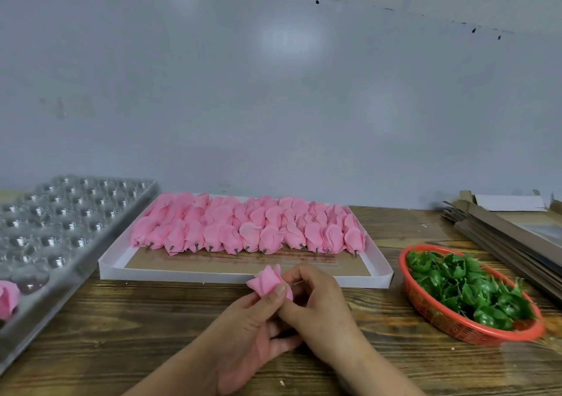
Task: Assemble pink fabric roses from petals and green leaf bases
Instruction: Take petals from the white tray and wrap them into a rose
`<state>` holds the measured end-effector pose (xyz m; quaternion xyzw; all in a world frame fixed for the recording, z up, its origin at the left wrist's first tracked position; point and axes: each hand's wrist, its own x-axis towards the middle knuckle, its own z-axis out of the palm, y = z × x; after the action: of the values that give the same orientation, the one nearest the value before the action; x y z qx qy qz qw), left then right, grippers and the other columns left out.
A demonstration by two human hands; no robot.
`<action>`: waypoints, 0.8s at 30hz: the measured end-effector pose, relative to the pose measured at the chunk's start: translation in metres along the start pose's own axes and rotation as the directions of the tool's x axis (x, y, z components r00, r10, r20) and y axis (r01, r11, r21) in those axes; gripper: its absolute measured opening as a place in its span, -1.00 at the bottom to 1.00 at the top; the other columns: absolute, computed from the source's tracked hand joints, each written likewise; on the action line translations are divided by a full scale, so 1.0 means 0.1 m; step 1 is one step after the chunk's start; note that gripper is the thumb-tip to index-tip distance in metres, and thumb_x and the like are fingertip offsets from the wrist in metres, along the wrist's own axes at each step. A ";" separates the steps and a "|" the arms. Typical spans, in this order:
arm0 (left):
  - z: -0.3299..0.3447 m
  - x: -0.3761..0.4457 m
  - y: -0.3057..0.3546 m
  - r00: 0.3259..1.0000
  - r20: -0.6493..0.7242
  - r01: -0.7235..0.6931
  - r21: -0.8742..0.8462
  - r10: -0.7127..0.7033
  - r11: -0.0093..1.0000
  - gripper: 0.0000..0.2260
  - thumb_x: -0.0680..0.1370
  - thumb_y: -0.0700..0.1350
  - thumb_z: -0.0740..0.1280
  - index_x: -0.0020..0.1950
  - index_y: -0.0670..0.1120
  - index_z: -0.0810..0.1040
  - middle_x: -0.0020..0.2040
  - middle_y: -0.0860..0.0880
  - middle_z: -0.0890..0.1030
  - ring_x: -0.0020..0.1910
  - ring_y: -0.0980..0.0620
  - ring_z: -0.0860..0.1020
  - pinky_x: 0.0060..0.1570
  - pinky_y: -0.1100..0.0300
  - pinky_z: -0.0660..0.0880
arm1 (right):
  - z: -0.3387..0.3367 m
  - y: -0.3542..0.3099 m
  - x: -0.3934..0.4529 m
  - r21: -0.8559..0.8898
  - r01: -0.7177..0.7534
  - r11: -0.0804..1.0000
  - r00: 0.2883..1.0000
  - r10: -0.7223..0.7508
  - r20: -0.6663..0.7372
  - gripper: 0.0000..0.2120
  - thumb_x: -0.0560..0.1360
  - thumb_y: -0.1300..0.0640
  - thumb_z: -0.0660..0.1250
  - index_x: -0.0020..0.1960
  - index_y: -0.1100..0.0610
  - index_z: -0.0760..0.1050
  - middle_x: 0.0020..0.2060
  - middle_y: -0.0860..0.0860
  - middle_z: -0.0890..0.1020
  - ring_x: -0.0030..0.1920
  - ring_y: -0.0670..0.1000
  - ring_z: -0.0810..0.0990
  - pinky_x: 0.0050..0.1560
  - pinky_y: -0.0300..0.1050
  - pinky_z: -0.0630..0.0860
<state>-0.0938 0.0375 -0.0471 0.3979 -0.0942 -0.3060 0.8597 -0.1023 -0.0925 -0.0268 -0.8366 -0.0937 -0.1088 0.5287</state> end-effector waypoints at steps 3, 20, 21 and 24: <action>0.00 0.00 0.00 1.000 0.004 -0.006 0.011 0.006 1.000 -0.56 0.52 -0.08 0.28 0.37 -0.21 0.42 0.28 -0.13 0.57 0.27 -0.13 0.54 0.23 -0.14 0.48 | 0.00 -0.01 0.00 0.091 0.003 0.996 1.000 -0.003 0.000 -0.87 0.31 0.13 0.47 -0.18 0.09 0.56 -0.28 0.07 0.65 -0.27 -0.03 0.58 -0.17 -0.04 0.53; 0.04 -0.02 0.02 1.000 0.029 -0.001 0.049 -0.001 0.999 -0.34 0.36 0.11 0.43 0.38 -0.17 0.42 0.29 -0.18 0.55 0.29 -0.12 0.52 0.25 -0.09 0.47 | 0.04 -0.06 -0.03 0.338 -0.007 0.941 1.000 0.000 0.021 -0.85 0.29 0.09 0.44 -0.18 0.13 0.61 -0.30 0.31 0.61 -0.31 0.08 0.55 -0.28 0.04 0.50; 0.04 -0.02 0.02 1.000 0.027 -0.004 0.045 0.003 0.999 -0.31 0.35 0.12 0.45 0.38 -0.19 0.41 0.29 -0.20 0.55 0.28 -0.13 0.52 0.23 -0.08 0.49 | 0.05 -0.06 -0.03 0.375 -0.030 0.926 0.999 0.019 0.032 -0.85 0.29 0.10 0.44 -0.18 0.14 0.61 -0.32 0.32 0.61 -0.32 0.08 0.55 -0.28 0.01 0.47; 0.02 -0.03 0.04 0.998 0.050 -0.027 0.000 0.027 1.000 -0.18 0.27 0.11 0.58 0.38 -0.25 0.37 0.30 -0.28 0.52 0.30 -0.19 0.50 0.21 -0.12 0.48 | 0.05 -0.07 -0.03 0.495 -0.089 0.865 0.993 0.037 0.115 -0.85 0.30 0.15 0.45 -0.18 0.20 0.63 -0.36 0.19 0.63 -0.33 0.06 0.57 -0.28 -0.10 0.49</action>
<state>-0.0956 0.0396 -0.0426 0.3892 -0.1211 -0.3041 0.8610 -0.1069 -0.0855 -0.0241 -0.6787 -0.1180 -0.0211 0.7246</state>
